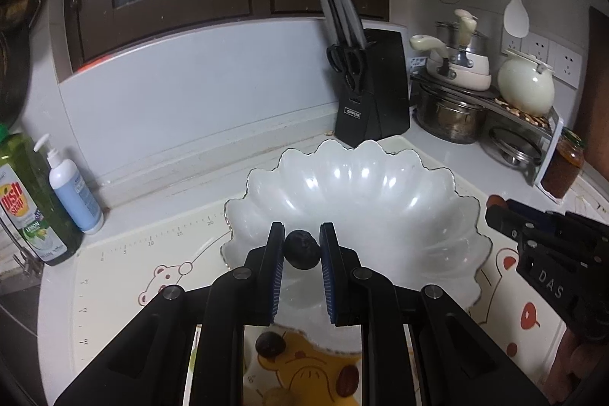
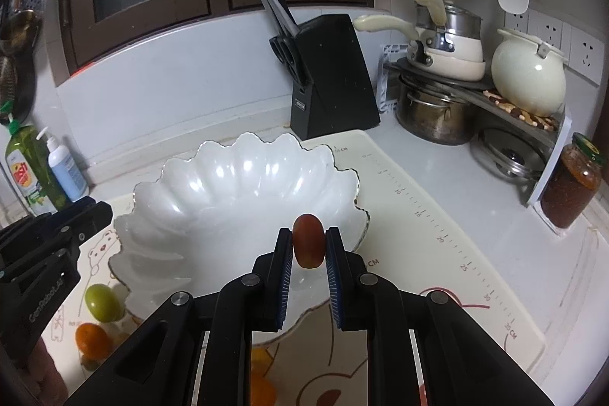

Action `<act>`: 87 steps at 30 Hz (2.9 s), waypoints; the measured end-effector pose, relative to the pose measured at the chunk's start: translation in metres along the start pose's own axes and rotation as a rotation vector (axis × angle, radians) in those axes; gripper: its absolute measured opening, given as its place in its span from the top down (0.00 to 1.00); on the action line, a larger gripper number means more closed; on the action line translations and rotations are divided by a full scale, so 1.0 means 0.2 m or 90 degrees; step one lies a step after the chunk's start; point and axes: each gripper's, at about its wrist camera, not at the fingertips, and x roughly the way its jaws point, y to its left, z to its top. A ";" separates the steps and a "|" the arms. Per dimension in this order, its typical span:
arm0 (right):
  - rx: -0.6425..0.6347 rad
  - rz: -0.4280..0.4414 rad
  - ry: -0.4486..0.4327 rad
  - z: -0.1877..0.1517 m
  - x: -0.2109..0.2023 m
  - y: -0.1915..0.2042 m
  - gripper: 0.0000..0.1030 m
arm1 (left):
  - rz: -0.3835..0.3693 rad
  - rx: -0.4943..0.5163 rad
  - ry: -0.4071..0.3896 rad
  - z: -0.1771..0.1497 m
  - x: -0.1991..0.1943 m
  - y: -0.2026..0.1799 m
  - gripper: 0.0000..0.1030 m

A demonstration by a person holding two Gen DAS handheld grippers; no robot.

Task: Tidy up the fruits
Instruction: 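Lift and carry the blueberry and red date over the white bowl with both tools, then open both grippers to drop the blueberry and red date into the bowl, then withdraw both open tools from the bowl back over the mat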

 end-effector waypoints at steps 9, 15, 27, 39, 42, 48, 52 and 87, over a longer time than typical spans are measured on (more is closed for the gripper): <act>0.003 -0.005 0.014 0.01 0.10 -0.01 0.82 | -0.003 -0.013 0.030 -0.01 0.12 0.01 0.81; 0.005 0.000 0.037 0.00 0.17 -0.02 0.82 | -0.001 -0.017 0.050 -0.03 0.19 0.01 0.81; -0.014 -0.018 0.047 -0.02 0.19 0.01 0.60 | 0.015 -0.020 0.073 -0.07 0.24 0.03 0.56; -0.017 -0.074 0.004 0.01 0.10 0.03 0.19 | 0.054 -0.031 0.063 -0.06 0.18 0.08 0.22; -0.014 -0.077 0.003 0.01 0.09 0.03 0.18 | 0.060 -0.030 0.055 -0.06 0.15 0.08 0.17; -0.012 -0.083 -0.001 0.01 0.04 0.05 0.18 | 0.067 -0.034 0.042 -0.05 0.09 0.10 0.11; -0.009 -0.082 -0.008 0.02 -0.01 0.06 0.18 | 0.069 -0.032 0.037 -0.05 0.03 0.12 0.10; -0.024 -0.054 -0.025 -0.15 -0.31 0.30 0.18 | 0.104 -0.035 0.012 -0.23 -0.37 0.29 0.09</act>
